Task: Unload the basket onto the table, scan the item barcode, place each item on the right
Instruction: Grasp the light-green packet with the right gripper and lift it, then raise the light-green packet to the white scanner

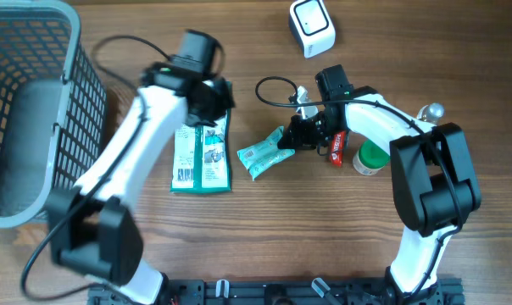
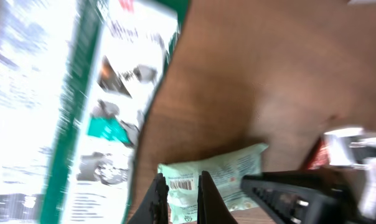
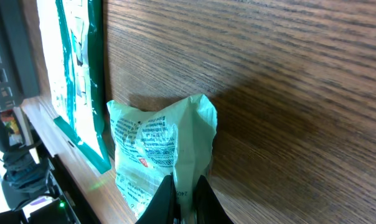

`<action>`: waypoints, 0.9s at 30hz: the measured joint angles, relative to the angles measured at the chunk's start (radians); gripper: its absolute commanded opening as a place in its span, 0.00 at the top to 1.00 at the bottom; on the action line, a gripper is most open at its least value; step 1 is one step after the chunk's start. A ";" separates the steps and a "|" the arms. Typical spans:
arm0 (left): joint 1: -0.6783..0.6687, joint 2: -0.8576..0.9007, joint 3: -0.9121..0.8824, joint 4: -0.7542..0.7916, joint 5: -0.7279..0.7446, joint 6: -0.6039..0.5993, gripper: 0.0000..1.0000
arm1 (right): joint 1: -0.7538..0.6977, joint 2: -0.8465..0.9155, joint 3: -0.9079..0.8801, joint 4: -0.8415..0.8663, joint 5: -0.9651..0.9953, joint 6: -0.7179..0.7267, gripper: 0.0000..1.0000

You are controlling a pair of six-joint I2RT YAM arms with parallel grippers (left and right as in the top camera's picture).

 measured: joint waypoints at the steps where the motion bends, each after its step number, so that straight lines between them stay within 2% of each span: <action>1: 0.040 -0.054 0.008 0.000 -0.010 0.031 0.70 | 0.000 0.000 0.000 0.000 0.008 0.000 0.96; 2: 0.056 -0.072 0.010 0.000 -0.022 0.066 0.48 | 0.000 -0.002 0.000 -0.003 0.022 0.000 0.96; 3: 0.071 -0.082 0.011 0.000 -0.042 0.095 0.41 | 0.001 -0.008 0.000 -0.011 0.033 -0.001 0.96; 5: 0.106 -0.084 0.011 0.005 -0.097 0.135 0.00 | 0.001 -0.052 0.003 -0.046 0.053 -0.017 0.96; 9: 0.159 -0.083 0.011 0.025 -0.173 0.170 0.00 | 0.001 -0.205 0.043 -0.138 0.043 -0.116 0.96; 12: 0.191 -0.083 0.011 0.026 -0.205 0.177 0.00 | -0.001 -0.356 0.068 -0.198 -0.058 -0.208 0.96; 18: 0.201 -0.083 0.011 0.026 -0.223 0.178 0.00 | -0.018 -0.427 0.072 -0.293 -0.172 -0.317 0.96; 23: 0.201 -0.083 0.011 0.026 -0.225 0.182 0.00 | -0.019 -0.427 0.084 -0.273 0.007 -0.296 0.96; 27: 0.201 -0.083 0.011 0.025 -0.225 0.185 0.00 | -0.019 -0.423 0.253 -0.349 0.202 -0.261 0.96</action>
